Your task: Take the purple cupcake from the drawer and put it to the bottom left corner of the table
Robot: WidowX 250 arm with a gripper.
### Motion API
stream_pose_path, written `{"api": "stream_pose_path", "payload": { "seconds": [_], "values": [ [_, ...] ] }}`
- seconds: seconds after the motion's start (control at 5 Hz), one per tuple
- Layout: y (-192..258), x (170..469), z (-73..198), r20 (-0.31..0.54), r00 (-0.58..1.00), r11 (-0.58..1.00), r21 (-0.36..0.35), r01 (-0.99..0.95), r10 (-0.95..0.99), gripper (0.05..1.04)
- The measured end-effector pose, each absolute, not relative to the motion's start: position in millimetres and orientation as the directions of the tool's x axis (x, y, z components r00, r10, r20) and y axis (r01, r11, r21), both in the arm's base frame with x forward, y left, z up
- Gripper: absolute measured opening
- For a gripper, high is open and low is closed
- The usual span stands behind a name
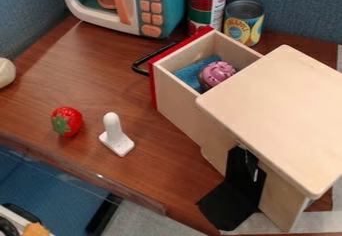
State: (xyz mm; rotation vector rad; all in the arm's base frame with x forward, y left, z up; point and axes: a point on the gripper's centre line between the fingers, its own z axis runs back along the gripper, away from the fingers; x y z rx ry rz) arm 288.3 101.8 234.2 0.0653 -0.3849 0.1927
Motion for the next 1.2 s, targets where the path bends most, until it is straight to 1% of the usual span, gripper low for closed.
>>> {"api": "stream_pose_path", "payload": {
  "seconds": [0.2, 0.4, 0.6, 0.8, 1.0, 1.2],
  "values": [
    [102, 289, 227, 0.358, 0.915, 0.979, 0.019, -0.204, 0.184, 1.001],
    [84, 289, 208, 0.331, 0.926, 0.982, -0.015, -0.189, 0.183, 1.001],
    [60, 287, 188, 0.322, 0.920, 0.974, -0.033, -0.223, 0.221, 1.001],
    [36, 285, 178, 0.368, 0.859, 0.932, -0.072, -0.354, 0.355, 1.001],
    [6, 282, 160, 0.386, 0.838, 0.916, -0.053, -0.398, 0.387, 1.001],
    [-13, 289, 150, 0.403, 0.825, 0.910, -0.050, -0.413, 0.396, 1.000]
  ]
}}
